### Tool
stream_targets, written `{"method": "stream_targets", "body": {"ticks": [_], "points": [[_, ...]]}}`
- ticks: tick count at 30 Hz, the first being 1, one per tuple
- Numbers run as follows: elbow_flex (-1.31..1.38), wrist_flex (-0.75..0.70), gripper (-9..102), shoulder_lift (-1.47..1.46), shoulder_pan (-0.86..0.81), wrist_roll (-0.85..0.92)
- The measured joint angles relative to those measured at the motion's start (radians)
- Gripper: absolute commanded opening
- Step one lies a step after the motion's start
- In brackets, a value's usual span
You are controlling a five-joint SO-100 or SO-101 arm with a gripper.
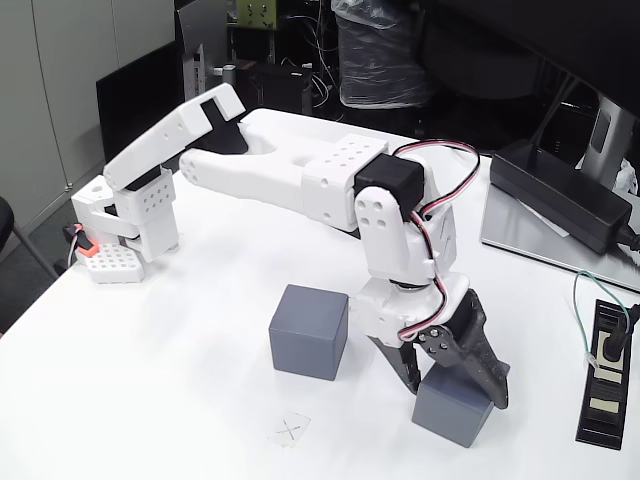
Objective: Stack the three blocks in an ordered color.
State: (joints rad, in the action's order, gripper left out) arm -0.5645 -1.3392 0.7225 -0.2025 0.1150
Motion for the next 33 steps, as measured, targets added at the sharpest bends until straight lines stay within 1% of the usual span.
{"method": "stream_targets", "body": {"ticks": [5,9,14,22,26,33], "points": [[0.015,0.003,18,0.008,0.002,0.000],[0.025,0.011,14,0.009,0.002,0.000],[0.026,0.002,13,0.009,0.002,0.000],[0.037,-0.103,13,0.018,0.002,0.000],[0.028,-0.127,13,0.054,0.003,0.000],[0.025,-0.212,13,0.143,0.003,0.000]]}}
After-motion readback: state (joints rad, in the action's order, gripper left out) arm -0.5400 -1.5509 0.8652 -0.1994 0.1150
